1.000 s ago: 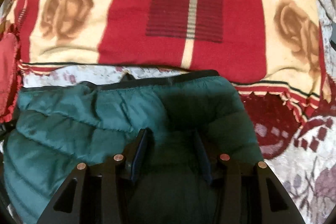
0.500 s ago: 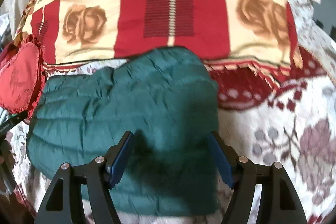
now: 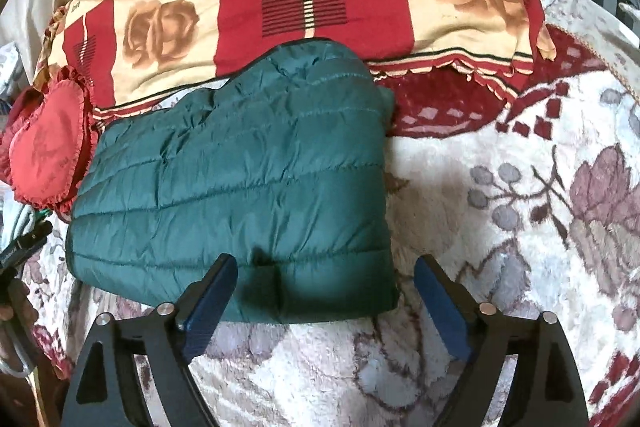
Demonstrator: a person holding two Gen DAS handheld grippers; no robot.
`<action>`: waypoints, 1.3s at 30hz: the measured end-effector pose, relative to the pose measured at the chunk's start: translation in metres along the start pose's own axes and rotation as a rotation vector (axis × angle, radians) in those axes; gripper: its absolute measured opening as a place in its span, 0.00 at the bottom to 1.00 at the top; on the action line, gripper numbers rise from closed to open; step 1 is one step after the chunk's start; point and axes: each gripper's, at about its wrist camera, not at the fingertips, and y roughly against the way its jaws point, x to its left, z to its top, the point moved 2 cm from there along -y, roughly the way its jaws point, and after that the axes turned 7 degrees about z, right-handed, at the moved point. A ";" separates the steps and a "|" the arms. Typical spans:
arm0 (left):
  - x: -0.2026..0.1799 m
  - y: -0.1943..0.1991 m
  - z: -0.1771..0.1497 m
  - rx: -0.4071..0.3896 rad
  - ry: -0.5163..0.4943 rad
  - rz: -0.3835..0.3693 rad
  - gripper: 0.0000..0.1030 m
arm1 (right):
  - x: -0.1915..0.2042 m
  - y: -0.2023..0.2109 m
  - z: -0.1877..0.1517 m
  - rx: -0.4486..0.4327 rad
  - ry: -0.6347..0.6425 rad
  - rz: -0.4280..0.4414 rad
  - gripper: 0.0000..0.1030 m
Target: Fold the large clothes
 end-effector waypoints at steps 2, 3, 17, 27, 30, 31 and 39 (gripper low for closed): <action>0.007 -0.007 -0.003 0.041 0.034 -0.057 0.91 | -0.003 -0.004 -0.001 0.012 -0.017 0.028 0.93; 0.014 -0.012 -0.004 0.065 0.066 -0.096 0.91 | -0.002 -0.006 -0.002 0.017 -0.021 0.040 0.94; 0.037 -0.060 -0.017 0.217 0.229 -0.291 0.91 | -0.009 -0.037 0.006 0.042 -0.113 0.171 1.00; 0.015 -0.077 -0.013 0.229 0.220 -0.278 0.95 | -0.004 -0.052 0.016 0.044 -0.096 0.197 1.00; 0.006 -0.083 -0.011 0.252 0.223 -0.262 0.95 | -0.005 -0.056 0.019 0.046 -0.129 0.204 1.00; 0.005 -0.083 -0.011 0.254 0.222 -0.261 0.95 | -0.005 -0.057 0.021 0.051 -0.139 0.203 1.00; 0.006 -0.057 -0.006 0.183 0.183 -0.273 0.46 | -0.009 -0.034 0.022 0.009 -0.164 0.227 0.45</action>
